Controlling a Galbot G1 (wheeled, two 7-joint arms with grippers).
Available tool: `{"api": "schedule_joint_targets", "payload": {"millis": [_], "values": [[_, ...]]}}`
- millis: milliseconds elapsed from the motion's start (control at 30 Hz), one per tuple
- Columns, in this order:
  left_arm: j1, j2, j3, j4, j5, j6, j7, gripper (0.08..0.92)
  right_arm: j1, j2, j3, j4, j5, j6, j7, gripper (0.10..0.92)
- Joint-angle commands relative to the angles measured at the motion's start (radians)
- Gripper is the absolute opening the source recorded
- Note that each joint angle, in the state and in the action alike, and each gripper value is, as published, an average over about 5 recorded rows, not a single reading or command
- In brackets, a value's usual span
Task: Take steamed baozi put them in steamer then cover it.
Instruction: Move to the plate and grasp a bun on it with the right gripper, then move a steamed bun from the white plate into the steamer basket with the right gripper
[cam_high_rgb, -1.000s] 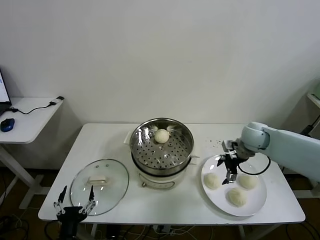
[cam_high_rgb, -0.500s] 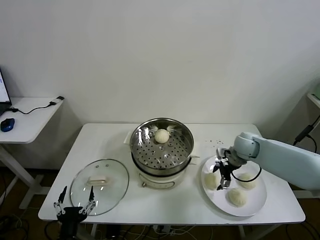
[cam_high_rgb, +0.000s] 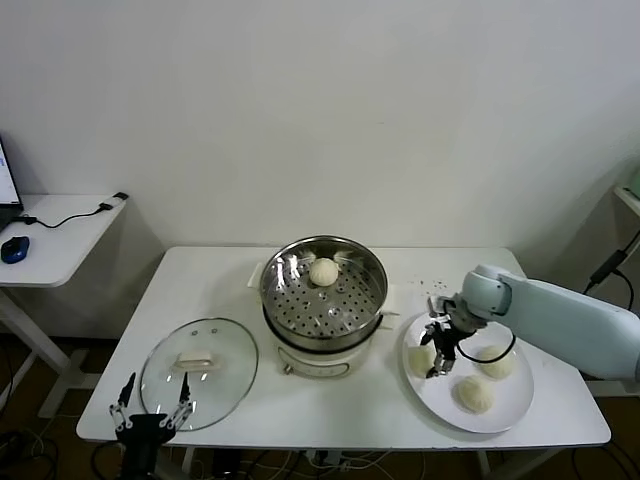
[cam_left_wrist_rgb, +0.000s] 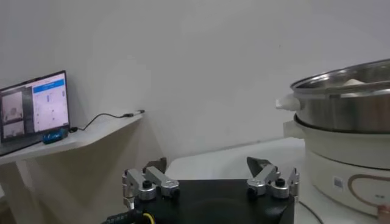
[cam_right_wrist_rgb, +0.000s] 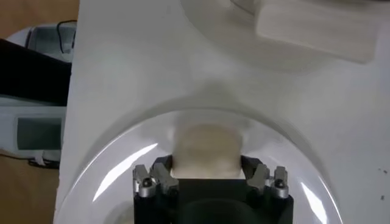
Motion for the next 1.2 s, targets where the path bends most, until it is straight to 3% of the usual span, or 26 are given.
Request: {"api": "schedule_joint_targets", "payload": {"millis": [33,200,433,767,1000,1200], "values": [[0.001,-0.001,0.005,-0.005,0.003,0.003,0.001,0.823,0.233,-0.040,-0.118,0.021,0.113,0.010,-0.020,0.701],[0.000,-0.004,0.014,-0.015,0.010,0.007,0.002,0.823,0.566,-0.029,-0.345,0.017,0.263,0.042,-0.052,0.696],[-0.007,-0.005,0.030,-0.020,0.011,0.007,0.004,0.823,0.862,0.108,-0.549,-0.049,0.554,0.070,-0.081,0.696],[-0.006,0.003,0.047,-0.023,0.009,-0.001,0.007,0.823,0.785,0.406,-0.468,-0.129,0.639,0.021,-0.039,0.696],[-0.001,0.005,0.036,-0.023,0.002,-0.011,0.006,0.823,0.654,0.621,-0.407,-0.253,0.614,0.004,-0.022,0.696],[0.002,0.004,0.028,-0.019,-0.008,-0.018,0.006,0.823,0.546,0.719,-0.375,-0.331,0.567,0.001,-0.017,0.696]]}}
